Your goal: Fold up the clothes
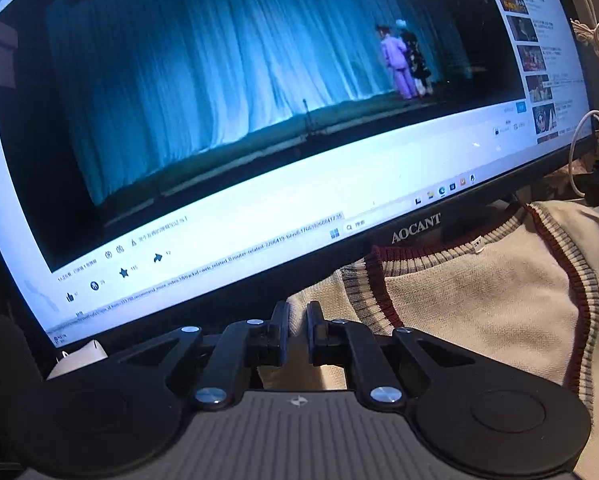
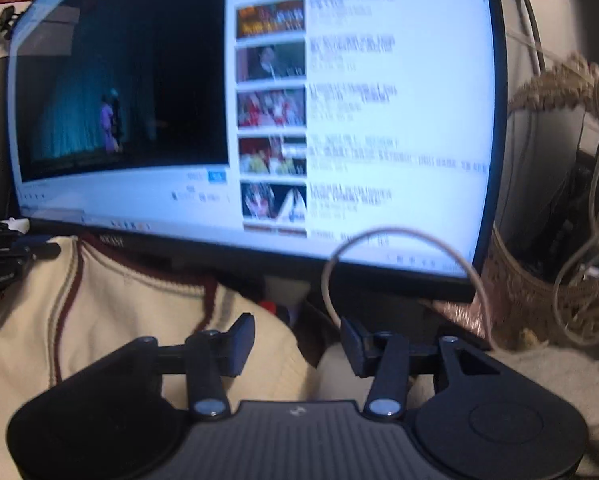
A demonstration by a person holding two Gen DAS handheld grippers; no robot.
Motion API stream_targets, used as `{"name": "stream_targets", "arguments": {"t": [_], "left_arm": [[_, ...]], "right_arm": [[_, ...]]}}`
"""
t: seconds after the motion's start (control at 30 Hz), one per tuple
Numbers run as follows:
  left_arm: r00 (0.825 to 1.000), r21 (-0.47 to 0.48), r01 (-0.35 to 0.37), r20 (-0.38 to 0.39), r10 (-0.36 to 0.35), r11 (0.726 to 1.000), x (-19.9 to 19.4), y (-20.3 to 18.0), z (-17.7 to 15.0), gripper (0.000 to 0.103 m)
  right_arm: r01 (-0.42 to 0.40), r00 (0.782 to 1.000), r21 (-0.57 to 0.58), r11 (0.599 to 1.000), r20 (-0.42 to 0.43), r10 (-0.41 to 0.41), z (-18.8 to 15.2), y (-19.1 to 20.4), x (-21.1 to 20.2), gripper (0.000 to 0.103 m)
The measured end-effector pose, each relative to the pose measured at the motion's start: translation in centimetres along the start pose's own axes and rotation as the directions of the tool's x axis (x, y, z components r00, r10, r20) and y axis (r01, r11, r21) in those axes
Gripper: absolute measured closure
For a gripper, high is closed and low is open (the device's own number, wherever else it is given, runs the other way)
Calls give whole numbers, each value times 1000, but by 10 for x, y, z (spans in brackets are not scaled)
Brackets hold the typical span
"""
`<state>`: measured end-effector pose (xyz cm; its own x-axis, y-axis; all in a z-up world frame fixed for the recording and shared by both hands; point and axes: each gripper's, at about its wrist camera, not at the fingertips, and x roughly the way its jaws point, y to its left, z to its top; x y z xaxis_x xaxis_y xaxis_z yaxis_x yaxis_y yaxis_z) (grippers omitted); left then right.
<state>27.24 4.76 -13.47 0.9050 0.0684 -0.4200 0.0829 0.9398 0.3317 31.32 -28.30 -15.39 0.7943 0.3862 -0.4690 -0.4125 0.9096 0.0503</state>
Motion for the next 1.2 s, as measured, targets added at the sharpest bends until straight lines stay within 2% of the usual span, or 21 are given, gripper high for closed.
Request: {"name": "stream_targets", "arguments": {"t": [0.1, 0.2, 0.3, 0.33, 0.37, 0.4, 0.43, 0.47, 0.57, 0.63, 0.73, 0.77, 0.8, 0.9, 0.97, 1.0, 1.03, 1.2], "left_arm": [[1000, 1, 5, -6, -5, 1000, 1, 1, -2, 94], [1000, 3, 10, -12, -10, 1000, 2, 2, -3, 94], [1000, -4, 16, -25, -16, 1000, 4, 2, -5, 93], [999, -8, 18, -30, -19, 1000, 5, 2, -6, 93], [999, -12, 22, -35, -23, 1000, 6, 2, -7, 93], [999, -15, 27, -38, -27, 1000, 6, 2, -7, 93], [999, -14, 30, -39, -30, 999, 6, 1, -8, 93], [999, -9, 28, -31, -28, 1000, 4, -1, -9, 94], [1000, 24, 4, 31, -5, 1000, -11, -6, -10, 94], [995, 71, -33, 99, 26, 997, -25, -10, -9, 95], [974, 133, -112, 211, 83, 985, -47, -15, -3, 95], [965, 140, -135, 242, 98, 981, -52, -14, 3, 95], [957, 141, -151, 268, 109, 978, -56, -11, 9, 95], [941, 98, -167, 313, 129, 981, -67, 7, 25, 95], [941, 88, -170, 311, 135, 982, -62, 15, 36, 95], [945, 84, -167, 298, 135, 982, -57, 14, 37, 95], [953, 89, -159, 274, 129, 983, -46, 9, 37, 95], [985, 105, -103, 152, 87, 989, -17, 0, 23, 94]], "right_arm": [[-32, 999, 31, 999, -14, 32, -7, 1, 13, 57], [-33, 998, 2, 999, -44, 33, -9, 9, 30, 57], [-35, 999, 11, 999, -27, 35, -5, 9, 38, 53], [-52, 998, 37, 998, -29, 53, -6, 6, 39, 57], [-87, 995, 64, 994, -31, 90, -6, 4, 39, 76], [-129, 991, 84, 988, -32, 132, -7, 3, 37, 84], [-131, 990, 77, 988, -32, 134, -6, 6, 35, 88], [-118, 992, 31, 993, -33, 119, -6, 13, 32, 94], [-11, 1000, -170, 985, -2, 11, -7, 45, 20, 95], [92, 995, -315, 945, 72, -73, -8, 69, 7, 95], [230, 967, -452, 862, 208, -148, -6, 93, -13, 96], [265, 955, -469, 843, 251, -161, -3, 97, -19, 96], [290, 943, -458, 840, 288, -169, 3, 98, -26, 96], [337, 908, -392, 856, 377, -184, 23, 90, -46, 96], [365, 885, -360, 859, 422, -199, 33, 76, -63, 96], [366, 881, -345, 864, 428, -202, 36, 74, -64, 96], [353, 884, -330, 875, 424, -196, 39, 72, -62, 96], [284, 935, -351, 892, 307, -177, 31, 72, -23, 95]]}}
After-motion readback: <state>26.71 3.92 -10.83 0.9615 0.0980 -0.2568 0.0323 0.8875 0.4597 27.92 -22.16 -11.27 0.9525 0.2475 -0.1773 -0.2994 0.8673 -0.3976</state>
